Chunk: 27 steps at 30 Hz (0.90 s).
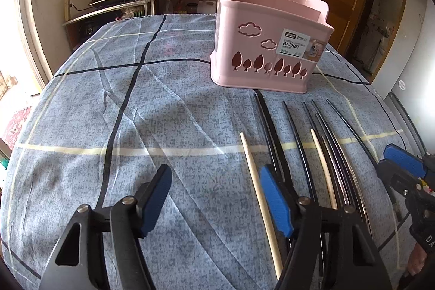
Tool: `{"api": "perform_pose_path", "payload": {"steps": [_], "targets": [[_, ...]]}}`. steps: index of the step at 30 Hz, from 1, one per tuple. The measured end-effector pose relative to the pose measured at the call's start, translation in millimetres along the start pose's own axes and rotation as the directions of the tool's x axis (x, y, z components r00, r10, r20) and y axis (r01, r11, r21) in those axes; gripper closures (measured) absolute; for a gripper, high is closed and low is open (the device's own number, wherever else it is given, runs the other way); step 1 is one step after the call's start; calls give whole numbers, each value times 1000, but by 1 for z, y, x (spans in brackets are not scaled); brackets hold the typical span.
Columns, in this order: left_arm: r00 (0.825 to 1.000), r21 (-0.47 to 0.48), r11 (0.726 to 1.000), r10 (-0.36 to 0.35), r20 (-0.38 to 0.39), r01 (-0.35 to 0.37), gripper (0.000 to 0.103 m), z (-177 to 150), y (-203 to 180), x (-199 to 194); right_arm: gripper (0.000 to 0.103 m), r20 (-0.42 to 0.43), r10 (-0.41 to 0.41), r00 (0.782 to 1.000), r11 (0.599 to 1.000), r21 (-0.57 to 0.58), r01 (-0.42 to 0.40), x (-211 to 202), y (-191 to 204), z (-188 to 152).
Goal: Organize utensils
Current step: 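Grasp a wooden chopstick with the left gripper while the right gripper grasps another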
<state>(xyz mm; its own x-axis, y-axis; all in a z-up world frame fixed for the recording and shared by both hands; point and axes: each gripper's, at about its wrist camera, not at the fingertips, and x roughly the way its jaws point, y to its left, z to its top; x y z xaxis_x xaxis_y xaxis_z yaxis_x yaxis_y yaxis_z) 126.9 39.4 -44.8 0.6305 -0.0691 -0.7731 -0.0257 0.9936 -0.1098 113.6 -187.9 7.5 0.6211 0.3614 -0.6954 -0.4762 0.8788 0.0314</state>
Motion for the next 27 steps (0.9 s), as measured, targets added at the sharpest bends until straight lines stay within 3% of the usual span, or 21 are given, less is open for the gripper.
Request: {"api": "perform_pose_path", "payload": {"steps": [4, 10, 27], "targets": [[999, 13, 1000, -23, -32, 23, 45, 4, -2, 10, 89, -51, 54, 997, 998, 29, -52, 22, 0, 11], [999, 56, 998, -5, -32, 7, 47, 4, -7, 10, 91, -115, 106, 988, 994, 46, -102, 51, 6, 23], [1000, 57, 998, -4, -27, 6, 47, 6, -4, 10, 91, -180, 51, 982, 998, 40, -44, 89, 2, 44]]}}
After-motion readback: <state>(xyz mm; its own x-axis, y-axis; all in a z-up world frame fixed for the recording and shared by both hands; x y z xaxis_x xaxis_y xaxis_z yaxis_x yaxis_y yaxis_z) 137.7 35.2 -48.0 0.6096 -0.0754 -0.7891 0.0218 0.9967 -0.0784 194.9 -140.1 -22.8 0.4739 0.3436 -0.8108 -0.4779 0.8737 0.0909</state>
